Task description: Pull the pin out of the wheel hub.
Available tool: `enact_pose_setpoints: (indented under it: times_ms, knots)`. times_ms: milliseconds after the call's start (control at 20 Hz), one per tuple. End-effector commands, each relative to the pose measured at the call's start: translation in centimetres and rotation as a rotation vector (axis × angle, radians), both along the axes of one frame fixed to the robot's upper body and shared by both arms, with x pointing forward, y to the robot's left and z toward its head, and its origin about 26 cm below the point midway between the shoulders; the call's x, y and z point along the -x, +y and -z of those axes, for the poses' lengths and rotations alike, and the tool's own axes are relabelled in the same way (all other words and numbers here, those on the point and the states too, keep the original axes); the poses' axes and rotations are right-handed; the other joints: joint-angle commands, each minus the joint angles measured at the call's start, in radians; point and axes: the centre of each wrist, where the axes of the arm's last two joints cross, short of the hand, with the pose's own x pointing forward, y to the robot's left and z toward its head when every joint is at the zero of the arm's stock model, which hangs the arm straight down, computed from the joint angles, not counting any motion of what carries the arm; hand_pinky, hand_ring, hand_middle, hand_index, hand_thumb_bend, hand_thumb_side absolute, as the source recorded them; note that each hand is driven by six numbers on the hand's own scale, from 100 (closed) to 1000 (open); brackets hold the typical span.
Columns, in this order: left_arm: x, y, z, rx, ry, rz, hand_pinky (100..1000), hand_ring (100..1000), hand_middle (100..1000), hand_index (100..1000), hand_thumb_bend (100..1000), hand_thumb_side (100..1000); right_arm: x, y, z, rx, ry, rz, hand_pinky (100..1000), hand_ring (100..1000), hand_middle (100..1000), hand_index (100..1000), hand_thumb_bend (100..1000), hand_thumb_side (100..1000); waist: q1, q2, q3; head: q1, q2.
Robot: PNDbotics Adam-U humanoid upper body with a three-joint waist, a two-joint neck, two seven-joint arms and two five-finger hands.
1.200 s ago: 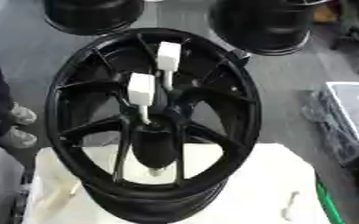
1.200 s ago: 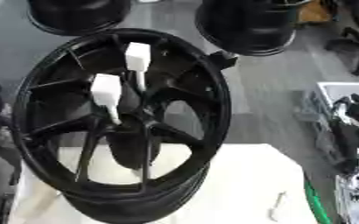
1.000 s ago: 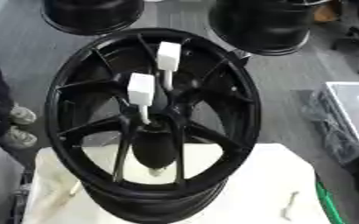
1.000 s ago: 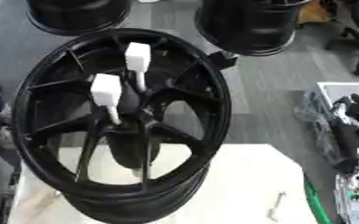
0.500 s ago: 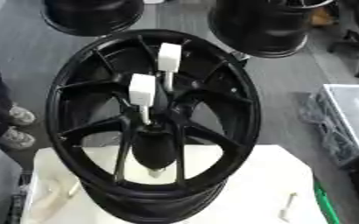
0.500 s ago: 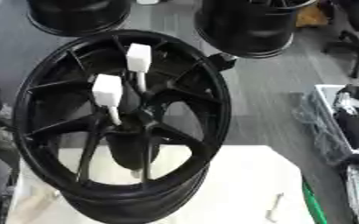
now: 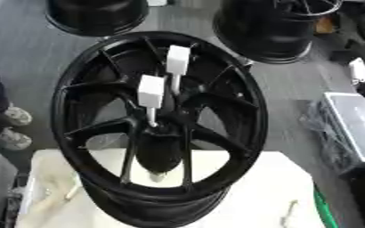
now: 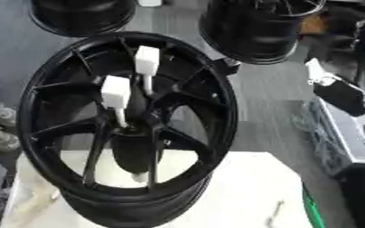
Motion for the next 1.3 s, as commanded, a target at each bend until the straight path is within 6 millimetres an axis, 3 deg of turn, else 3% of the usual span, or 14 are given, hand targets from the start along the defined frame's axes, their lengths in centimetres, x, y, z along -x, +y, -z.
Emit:
enact_pose_setpoints:
  times_ms: [50, 150, 300, 350, 400, 550, 950, 1300]
  knots:
    - [-0.2, 0.1, -1.1, -0.052, -0.018, 0.027, 556, 515, 512, 640, 546, 953, -0.8, 0.0, -1.9, 0.149, -0.007, -0.082, 704, 776, 787, 890, 100, 435, 0.004, -0.019, 0.007, -0.022, -0.002]
    - [-0.2, -0.1, -1.1, -0.057, -0.019, 0.038, 555, 515, 512, 640, 551, 948, -1.8, 0.3, -2.6, 0.236, 0.005, -0.135, 705, 771, 799, 897, 100, 518, 0.004, -0.019, 0.020, -0.034, -0.002]
    - [-0.3, -0.3, -1.2, -0.058, -0.022, 0.050, 555, 515, 512, 640, 558, 943, -2.9, 0.6, -3.7, 0.357, 0.021, -0.213, 702, 766, 803, 899, 100, 567, 0.007, -0.016, 0.035, -0.048, -0.002]
    - [-0.4, -0.4, -1.2, -0.057, -0.023, 0.054, 555, 515, 512, 641, 549, 948, -3.3, 0.6, -4.1, 0.393, 0.029, -0.240, 698, 763, 802, 899, 100, 626, 0.008, -0.014, 0.040, -0.053, -0.002]
    - [-0.4, -0.5, -1.2, -0.058, -0.024, 0.058, 556, 515, 512, 641, 561, 941, -3.7, 0.7, -4.5, 0.428, 0.040, -0.264, 697, 760, 804, 899, 100, 587, 0.010, -0.012, 0.045, -0.058, -0.002]
    - [-0.6, -0.7, -1.2, -0.057, -0.028, 0.066, 556, 515, 512, 641, 569, 932, -4.7, 1.3, -5.1, 0.484, 0.093, -0.317, 694, 750, 807, 901, 100, 633, 0.013, -0.008, 0.059, -0.068, -0.002]
    - [-0.6, -0.7, -1.2, -0.068, -0.032, 0.072, 554, 514, 511, 640, 599, 902, -8.8, 6.1, -4.5, 0.567, 0.222, -0.360, 698, 740, 823, 907, 100, 611, 0.016, -0.006, 0.081, -0.079, -0.002]
    - [-0.7, -0.7, -1.3, -0.073, -0.042, 0.069, 554, 514, 511, 641, 617, 886, -12.7, 9.1, -7.4, 0.630, 0.252, -0.365, 713, 756, 837, 916, 100, 624, 0.023, 0.003, 0.089, -0.079, -0.002]
